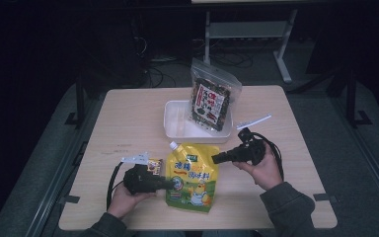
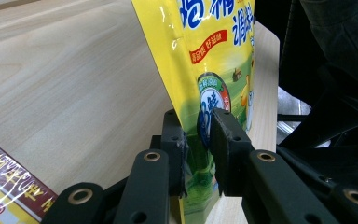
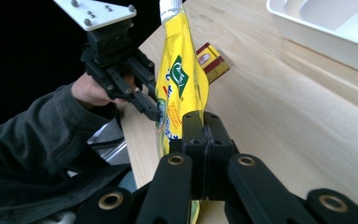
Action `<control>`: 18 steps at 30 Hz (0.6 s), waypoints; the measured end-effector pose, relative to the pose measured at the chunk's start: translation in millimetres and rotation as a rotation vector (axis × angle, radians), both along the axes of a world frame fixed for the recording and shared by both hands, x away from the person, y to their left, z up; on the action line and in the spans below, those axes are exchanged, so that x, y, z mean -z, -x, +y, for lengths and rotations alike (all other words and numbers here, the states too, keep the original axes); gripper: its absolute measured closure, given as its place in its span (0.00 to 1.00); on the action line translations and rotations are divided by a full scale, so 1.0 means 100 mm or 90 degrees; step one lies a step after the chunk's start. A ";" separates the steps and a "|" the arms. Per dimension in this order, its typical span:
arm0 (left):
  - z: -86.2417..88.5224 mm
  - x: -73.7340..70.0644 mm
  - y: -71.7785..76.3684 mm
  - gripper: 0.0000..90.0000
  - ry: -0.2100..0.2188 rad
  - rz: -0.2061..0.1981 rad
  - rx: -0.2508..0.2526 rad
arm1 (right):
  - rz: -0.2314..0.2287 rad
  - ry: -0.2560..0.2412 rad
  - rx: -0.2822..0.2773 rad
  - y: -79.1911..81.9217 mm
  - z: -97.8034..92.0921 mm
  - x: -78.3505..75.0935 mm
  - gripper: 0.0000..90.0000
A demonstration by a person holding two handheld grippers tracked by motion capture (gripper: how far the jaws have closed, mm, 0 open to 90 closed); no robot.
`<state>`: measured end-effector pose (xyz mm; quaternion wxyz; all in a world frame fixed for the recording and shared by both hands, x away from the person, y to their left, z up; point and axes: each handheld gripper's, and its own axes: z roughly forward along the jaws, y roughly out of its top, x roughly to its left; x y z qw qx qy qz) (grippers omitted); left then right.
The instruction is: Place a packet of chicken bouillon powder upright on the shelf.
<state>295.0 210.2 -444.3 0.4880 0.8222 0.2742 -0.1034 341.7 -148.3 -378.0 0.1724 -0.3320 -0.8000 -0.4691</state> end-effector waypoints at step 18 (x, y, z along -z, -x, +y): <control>-0.05 -0.07 0.05 0.87 0.009 -0.029 0.020 | -0.005 0.094 -0.081 -0.29 0.29 -0.44 0.71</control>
